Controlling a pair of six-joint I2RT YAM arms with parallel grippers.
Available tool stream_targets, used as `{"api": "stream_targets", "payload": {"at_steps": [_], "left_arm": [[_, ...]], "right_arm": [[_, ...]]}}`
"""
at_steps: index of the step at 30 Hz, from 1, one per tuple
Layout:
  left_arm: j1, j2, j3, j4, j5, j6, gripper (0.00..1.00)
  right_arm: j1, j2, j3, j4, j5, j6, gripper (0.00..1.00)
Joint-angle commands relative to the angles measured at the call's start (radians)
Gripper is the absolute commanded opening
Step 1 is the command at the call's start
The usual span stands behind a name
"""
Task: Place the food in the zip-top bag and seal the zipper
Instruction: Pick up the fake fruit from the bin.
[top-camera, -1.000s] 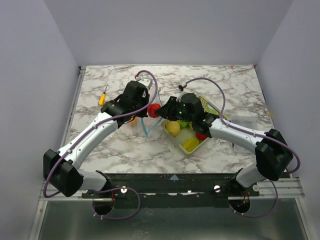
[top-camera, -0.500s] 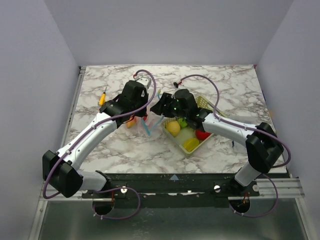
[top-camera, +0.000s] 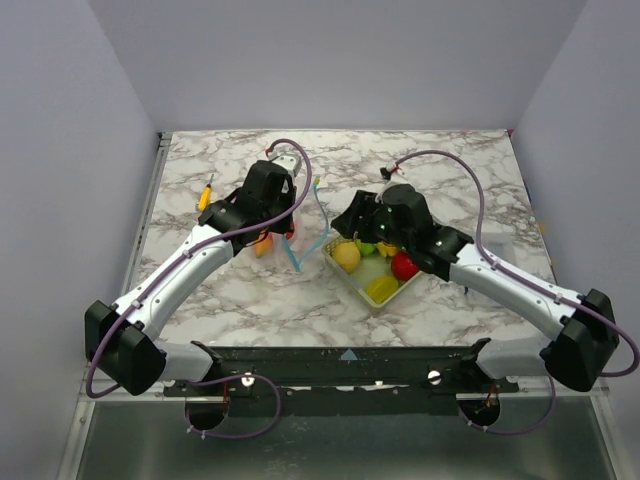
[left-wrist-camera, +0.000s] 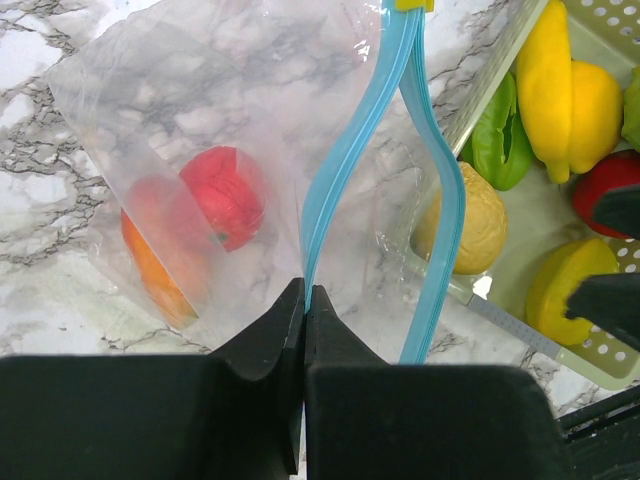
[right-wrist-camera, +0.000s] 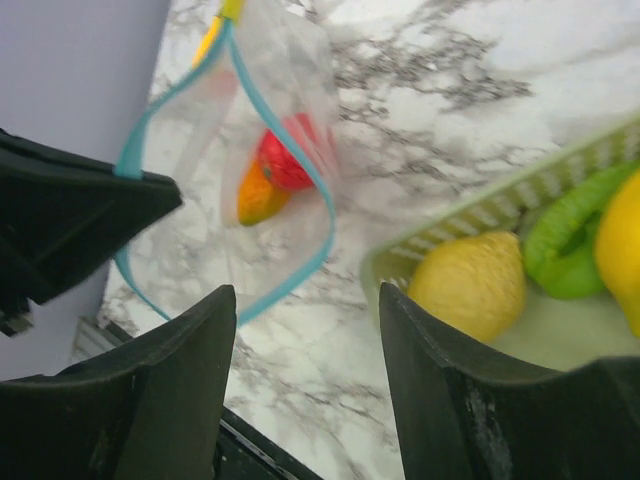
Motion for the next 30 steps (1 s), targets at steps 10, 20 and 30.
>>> {"api": "stream_targets", "payload": {"at_steps": [10, 20, 30], "left_arm": [[0.012, 0.0, -0.003, 0.018, 0.012, -0.003, 0.0], [0.012, 0.017, 0.003, 0.009, 0.012, -0.001, 0.0], [0.014, 0.025, 0.01, 0.009, 0.038, -0.01, 0.0]], "right_arm": [[0.004, -0.13, -0.171, -0.23, 0.123, 0.021, 0.81], [-0.011, 0.023, -0.167, -0.138, 0.124, 0.319, 0.92], [-0.013, 0.166, -0.139, -0.072, 0.124, 0.386, 0.92]]}}
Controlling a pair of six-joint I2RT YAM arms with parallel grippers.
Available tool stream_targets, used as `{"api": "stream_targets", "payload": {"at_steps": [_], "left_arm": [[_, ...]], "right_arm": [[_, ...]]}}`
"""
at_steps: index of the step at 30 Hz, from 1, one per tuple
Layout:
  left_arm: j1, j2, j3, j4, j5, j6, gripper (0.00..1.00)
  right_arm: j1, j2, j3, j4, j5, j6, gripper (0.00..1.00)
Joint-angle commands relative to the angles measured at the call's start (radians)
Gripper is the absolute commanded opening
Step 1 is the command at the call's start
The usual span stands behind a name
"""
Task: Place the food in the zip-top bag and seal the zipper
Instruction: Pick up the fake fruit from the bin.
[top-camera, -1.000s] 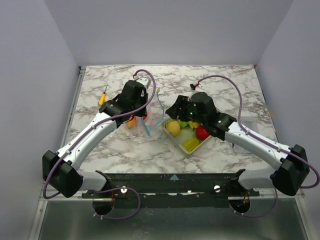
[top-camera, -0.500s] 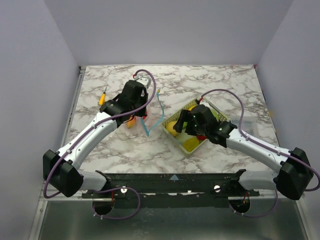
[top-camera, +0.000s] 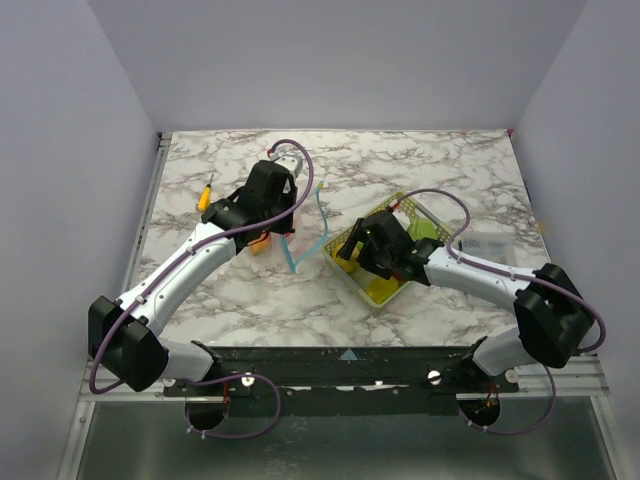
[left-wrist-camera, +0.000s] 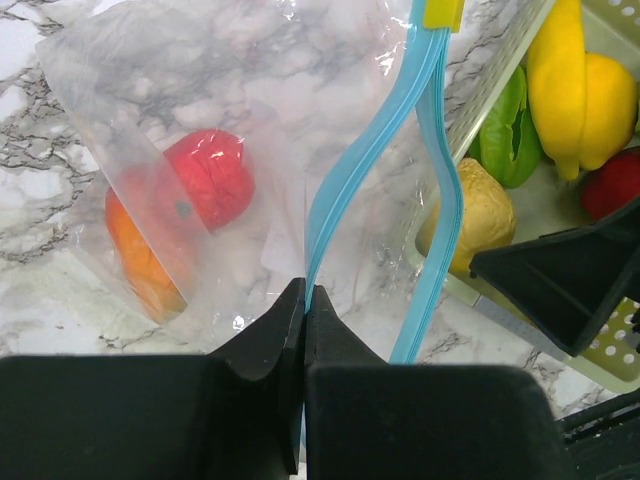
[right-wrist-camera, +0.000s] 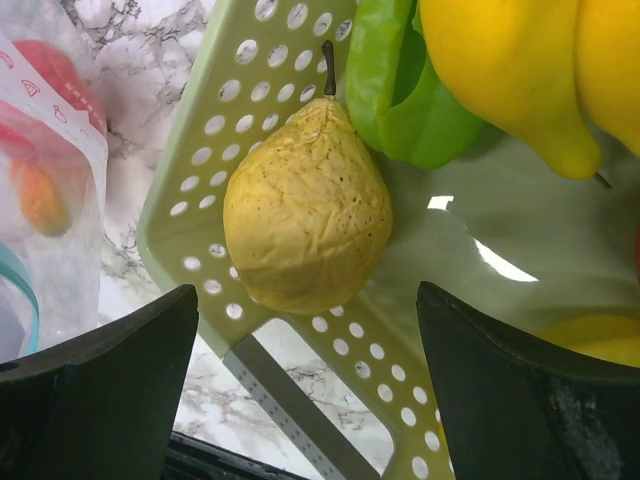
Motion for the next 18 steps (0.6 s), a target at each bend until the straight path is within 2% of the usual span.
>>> {"api": "stream_targets", "payload": {"at_steps": [1, 9, 12, 15, 18], "left_arm": [[0.008, 0.003, 0.01, 0.01, 0.037, -0.01, 0.0], [0.008, -0.008, 0.006, 0.012, 0.038, -0.008, 0.0], [0.008, -0.009, 0.006, 0.011, 0.041, -0.009, 0.0], [0.007, -0.011, 0.007, 0.012, 0.039, -0.009, 0.0], [0.007, -0.014, 0.005, 0.012, 0.039, -0.01, 0.0]], "right_arm": [[-0.004, 0.056, 0.04, 0.057, 0.016, 0.047, 0.92], [-0.004, 0.095, 0.009, 0.102, 0.005, 0.075, 0.88], [-0.005, 0.089, -0.006, 0.107, 0.023, 0.069, 0.83], [-0.004, 0.081, -0.017, 0.118, 0.03, 0.049, 0.66], [-0.005, 0.063, -0.026, 0.116, 0.038, 0.037, 0.55]]}}
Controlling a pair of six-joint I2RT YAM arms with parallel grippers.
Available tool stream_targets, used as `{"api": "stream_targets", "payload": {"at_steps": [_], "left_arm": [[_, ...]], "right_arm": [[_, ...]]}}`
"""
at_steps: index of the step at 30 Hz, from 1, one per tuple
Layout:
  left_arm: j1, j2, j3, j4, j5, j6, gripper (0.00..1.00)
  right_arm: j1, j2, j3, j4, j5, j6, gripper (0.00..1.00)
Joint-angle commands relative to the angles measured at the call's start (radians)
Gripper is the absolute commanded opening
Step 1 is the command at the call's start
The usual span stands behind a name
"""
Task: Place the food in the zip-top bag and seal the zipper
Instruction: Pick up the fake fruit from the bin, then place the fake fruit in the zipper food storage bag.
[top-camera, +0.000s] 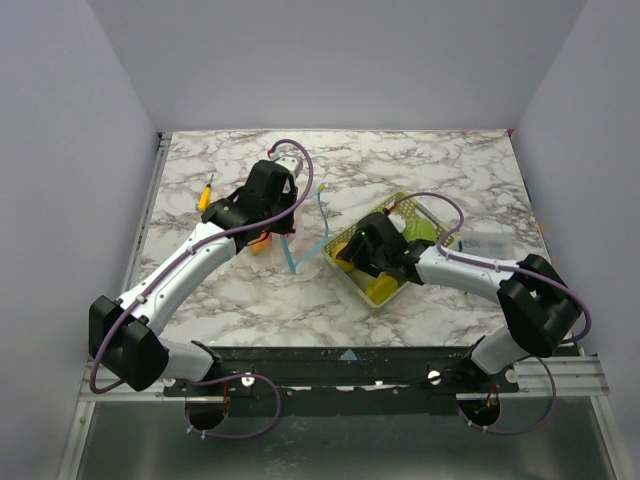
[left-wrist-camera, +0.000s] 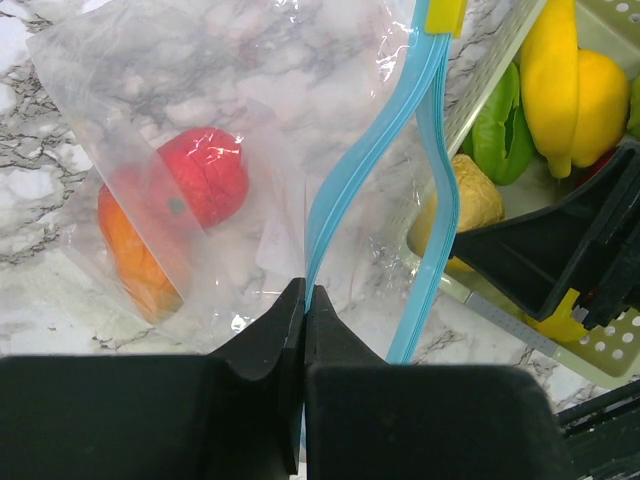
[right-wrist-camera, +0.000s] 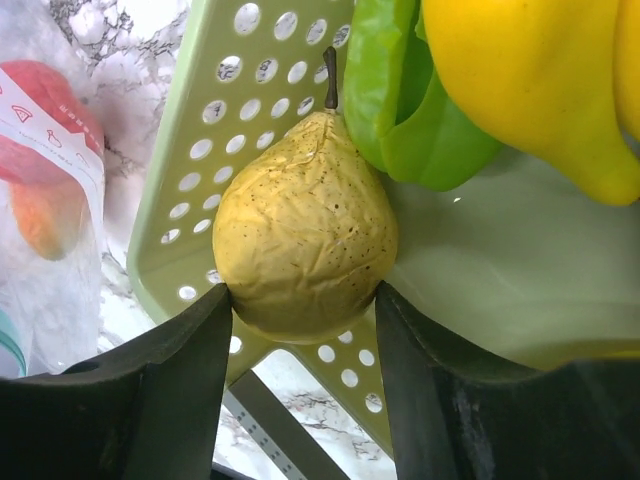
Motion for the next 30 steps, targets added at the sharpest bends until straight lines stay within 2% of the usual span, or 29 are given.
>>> {"api": "stream_targets", "payload": {"at_steps": [1, 10, 15, 19, 25, 30], "left_arm": [[0.006, -0.017, 0.005, 0.012, 0.017, -0.006, 0.0], [0.005, -0.023, 0.002, 0.012, 0.017, -0.006, 0.0], [0.005, -0.023, 0.002, 0.013, 0.014, -0.005, 0.0], [0.005, -0.024, 0.001, 0.014, 0.014, -0.005, 0.0], [0.005, -0.02, 0.002, 0.012, 0.014, -0.006, 0.0], [0.005, -0.019, 0.002, 0.012, 0.006, -0.002, 0.0]], "right_arm": [[-0.005, -0.037, -0.027, 0.018, 0.045, -0.016, 0.53], [-0.005, -0.175, -0.054, -0.045, 0.098, -0.075, 0.3], [-0.004, -0.263, -0.067, -0.09, 0.097, -0.139, 0.22], [-0.004, -0.316, -0.067, -0.094, 0.061, -0.187, 0.06], [-0.004, -0.336, -0.048, 0.025, -0.123, -0.271, 0.01], [-0.004, -0.323, -0.019, 0.139, -0.269, -0.32, 0.0]]}}
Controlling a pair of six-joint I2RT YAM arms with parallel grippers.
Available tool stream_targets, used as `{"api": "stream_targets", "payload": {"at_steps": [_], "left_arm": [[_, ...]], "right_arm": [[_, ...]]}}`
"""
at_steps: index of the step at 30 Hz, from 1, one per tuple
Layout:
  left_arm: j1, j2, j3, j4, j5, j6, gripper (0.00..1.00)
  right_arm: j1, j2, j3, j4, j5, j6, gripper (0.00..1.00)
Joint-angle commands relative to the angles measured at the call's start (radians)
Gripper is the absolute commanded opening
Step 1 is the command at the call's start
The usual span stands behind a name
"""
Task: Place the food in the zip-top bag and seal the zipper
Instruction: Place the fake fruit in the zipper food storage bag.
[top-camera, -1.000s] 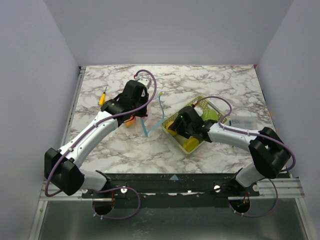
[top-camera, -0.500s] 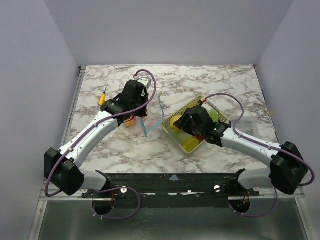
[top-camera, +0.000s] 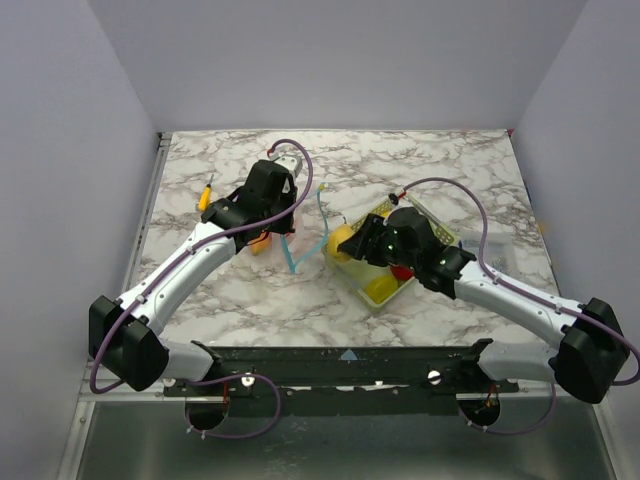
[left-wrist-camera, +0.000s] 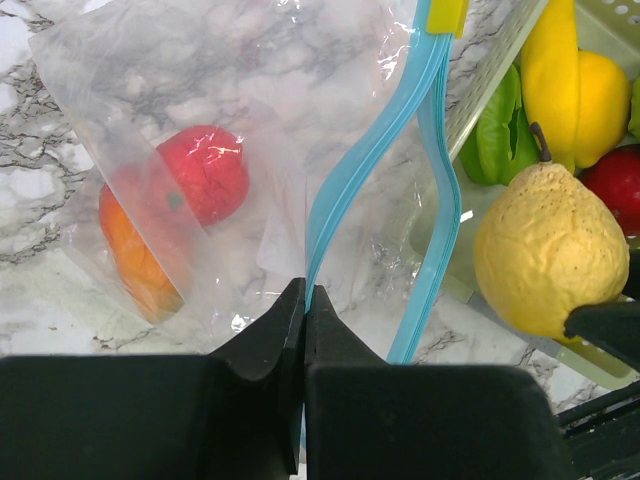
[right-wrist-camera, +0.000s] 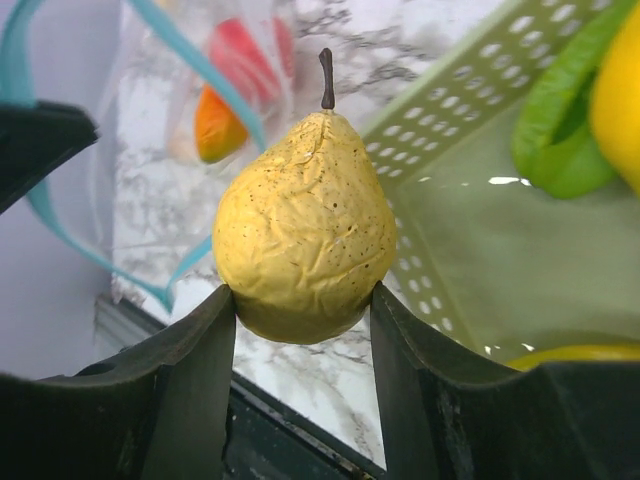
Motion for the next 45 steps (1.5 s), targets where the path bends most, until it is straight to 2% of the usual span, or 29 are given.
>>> {"api": "stream_targets", "payload": {"at_steps": [1, 10, 16, 19, 21, 24, 26, 30, 35, 45], "left_arm": [[0.004, -0.019, 0.003, 0.011, 0.005, -0.002, 0.0], [0.004, -0.018, 0.005, 0.009, 0.009, -0.002, 0.0], [0.006, -0.018, 0.005, 0.008, 0.007, -0.001, 0.0], [0.007, -0.018, 0.005, 0.008, 0.007, -0.001, 0.0], [0.008, -0.02, 0.005, 0.009, 0.006, -0.001, 0.0], [0.009, -0.02, 0.005, 0.008, 0.008, -0.001, 0.0], [0.009, -0.021, 0.005, 0.008, 0.007, -0.001, 0.0], [0.01, -0.019, 0.005, 0.008, 0.004, 0.001, 0.0], [0.012, -0.021, 0.004, 0.009, 0.004, 0.0, 0.0], [0.012, -0.017, 0.004, 0.01, 0.004, -0.001, 0.0]], "right_arm": [[-0.004, 0.003, 0.04, 0.167, -0.182, -0.076, 0.0], [-0.003, 0.114, 0.114, 0.269, -0.267, -0.046, 0.01], [-0.003, 0.23, 0.191, 0.275, -0.292, -0.035, 0.08], [-0.004, 0.278, 0.229, 0.259, -0.28, -0.043, 0.19], [-0.004, 0.311, 0.255, 0.241, -0.27, -0.046, 0.3], [-0.003, 0.361, 0.299, 0.218, -0.268, -0.052, 0.52], [-0.003, 0.391, 0.336, 0.183, -0.274, -0.059, 0.63], [-0.004, 0.407, 0.347, 0.163, -0.272, -0.066, 0.74], [-0.003, 0.382, 0.328, 0.153, -0.255, -0.072, 0.78], [-0.004, 0.293, 0.271, 0.074, -0.194, -0.092, 0.77]]}}
